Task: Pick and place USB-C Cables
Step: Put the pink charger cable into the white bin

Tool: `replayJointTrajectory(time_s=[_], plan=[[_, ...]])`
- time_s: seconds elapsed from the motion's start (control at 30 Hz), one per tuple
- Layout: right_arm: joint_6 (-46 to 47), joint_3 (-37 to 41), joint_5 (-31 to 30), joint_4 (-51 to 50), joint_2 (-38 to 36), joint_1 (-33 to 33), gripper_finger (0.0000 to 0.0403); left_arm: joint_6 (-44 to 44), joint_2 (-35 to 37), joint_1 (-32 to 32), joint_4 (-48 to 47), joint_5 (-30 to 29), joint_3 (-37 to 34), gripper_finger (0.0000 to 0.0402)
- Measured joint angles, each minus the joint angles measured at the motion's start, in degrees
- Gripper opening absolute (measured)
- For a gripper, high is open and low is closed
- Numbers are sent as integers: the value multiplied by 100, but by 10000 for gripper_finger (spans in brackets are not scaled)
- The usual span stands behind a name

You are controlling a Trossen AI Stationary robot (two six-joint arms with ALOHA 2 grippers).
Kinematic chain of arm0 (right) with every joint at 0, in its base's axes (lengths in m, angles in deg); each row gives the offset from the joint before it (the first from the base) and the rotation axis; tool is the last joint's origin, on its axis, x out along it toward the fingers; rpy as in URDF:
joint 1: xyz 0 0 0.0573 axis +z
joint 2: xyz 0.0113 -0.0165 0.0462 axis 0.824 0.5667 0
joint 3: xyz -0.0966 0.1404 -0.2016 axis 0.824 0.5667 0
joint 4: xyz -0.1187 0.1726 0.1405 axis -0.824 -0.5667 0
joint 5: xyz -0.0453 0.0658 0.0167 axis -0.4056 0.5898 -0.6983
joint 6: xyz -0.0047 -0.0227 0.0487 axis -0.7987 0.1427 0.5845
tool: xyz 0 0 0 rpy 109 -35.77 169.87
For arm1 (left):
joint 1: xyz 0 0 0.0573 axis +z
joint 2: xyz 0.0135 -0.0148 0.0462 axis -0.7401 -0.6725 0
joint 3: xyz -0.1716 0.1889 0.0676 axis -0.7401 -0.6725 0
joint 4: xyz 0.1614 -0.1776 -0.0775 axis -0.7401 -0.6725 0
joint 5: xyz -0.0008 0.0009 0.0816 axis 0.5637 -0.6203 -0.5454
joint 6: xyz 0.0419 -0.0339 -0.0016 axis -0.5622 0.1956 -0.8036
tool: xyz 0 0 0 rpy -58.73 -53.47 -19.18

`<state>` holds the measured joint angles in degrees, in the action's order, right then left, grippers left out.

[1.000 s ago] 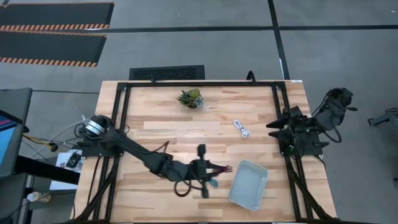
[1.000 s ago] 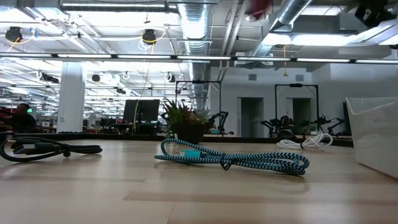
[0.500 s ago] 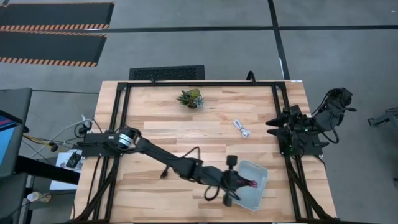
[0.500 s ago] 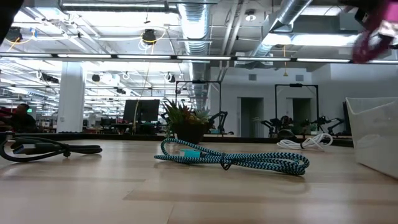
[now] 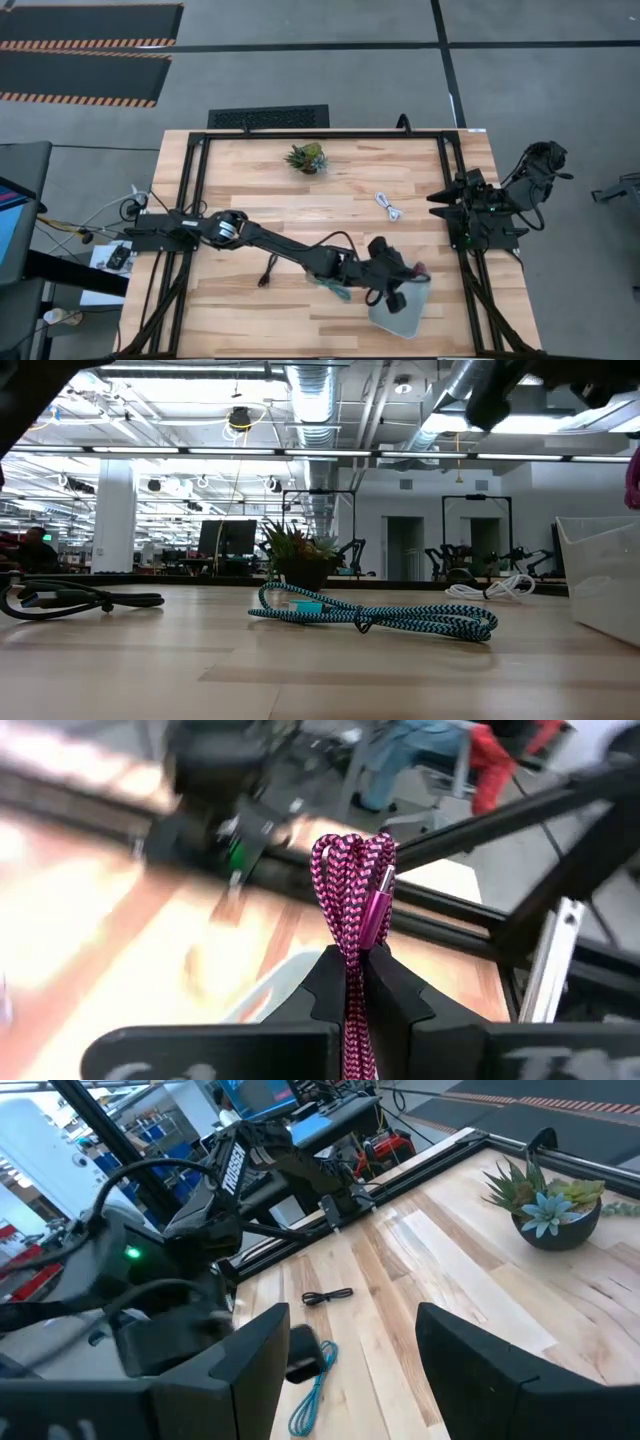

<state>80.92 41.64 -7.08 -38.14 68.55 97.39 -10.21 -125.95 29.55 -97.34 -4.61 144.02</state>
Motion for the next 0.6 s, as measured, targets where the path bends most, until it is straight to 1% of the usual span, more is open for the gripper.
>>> replayJointTrajectory(time_s=[0.13, 0.27, 0.4, 0.5, 0.6], plan=[[0, 0, -1, -4, 0, 1, 244, 1107, -10, 36, -325, -13, -2, 4], [0, 0, -1, -9, 0, 1, 244, 1745, -12, -1, -497, -31, -2, 4], [0, 0, 2, -13, 0, 0, 244, 1991, -12, -148, -601, -240, -2, 4], [3, 0, 14, -13, 0, 1, 244, 2240, -10, -218, -1019, -556, -2, 4], [7, 0, 18, -13, 0, 1, 244, 2481, -12, -226, -1357, -634, -2, 4]])
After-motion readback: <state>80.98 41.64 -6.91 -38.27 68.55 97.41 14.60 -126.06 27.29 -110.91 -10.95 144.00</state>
